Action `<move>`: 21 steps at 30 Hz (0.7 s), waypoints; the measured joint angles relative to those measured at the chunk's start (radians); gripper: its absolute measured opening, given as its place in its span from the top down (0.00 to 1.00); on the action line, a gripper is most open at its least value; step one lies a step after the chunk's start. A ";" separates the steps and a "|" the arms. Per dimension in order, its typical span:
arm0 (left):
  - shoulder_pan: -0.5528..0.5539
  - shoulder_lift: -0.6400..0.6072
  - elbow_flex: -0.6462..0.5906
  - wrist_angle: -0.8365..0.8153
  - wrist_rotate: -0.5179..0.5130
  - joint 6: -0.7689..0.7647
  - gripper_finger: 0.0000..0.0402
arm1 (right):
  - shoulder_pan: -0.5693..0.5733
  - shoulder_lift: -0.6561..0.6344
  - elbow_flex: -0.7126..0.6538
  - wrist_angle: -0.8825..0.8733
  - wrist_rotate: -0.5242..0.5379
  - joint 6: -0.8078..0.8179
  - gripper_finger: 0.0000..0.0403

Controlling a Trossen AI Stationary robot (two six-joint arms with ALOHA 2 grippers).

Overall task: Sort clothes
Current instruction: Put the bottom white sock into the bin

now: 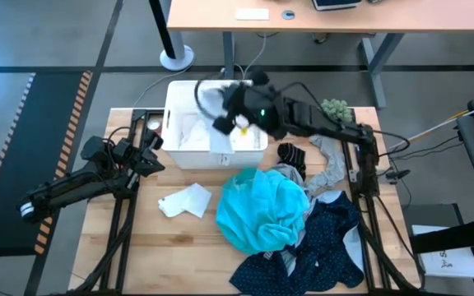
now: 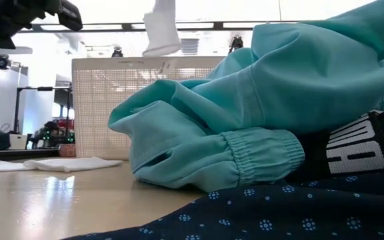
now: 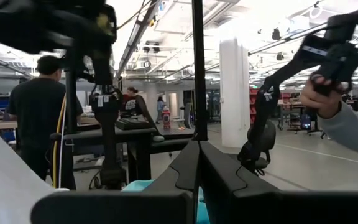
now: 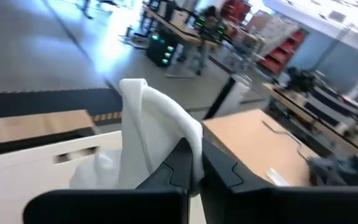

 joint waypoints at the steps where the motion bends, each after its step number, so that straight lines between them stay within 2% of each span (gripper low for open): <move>1: 0.000 0.000 0.000 -0.001 0.000 0.000 1.00 | -0.019 0.000 0.000 0.001 -0.005 0.006 1.00; 7: 0.000 0.005 0.000 0.001 -0.002 0.000 1.00 | -0.091 0.001 0.000 -0.030 -0.126 0.091 1.00; 10: 0.000 0.005 0.000 0.001 -0.035 0.000 1.00 | -0.098 0.001 -0.007 -0.066 -0.179 0.126 1.00; 16: 0.000 0.005 0.000 0.001 -0.129 0.000 1.00 | -0.097 0.002 -0.042 -0.107 -0.183 0.200 0.99; 21: 0.000 0.006 0.000 0.000 -0.141 0.000 1.00 | -0.097 0.002 -0.081 -0.145 -0.183 0.262 0.90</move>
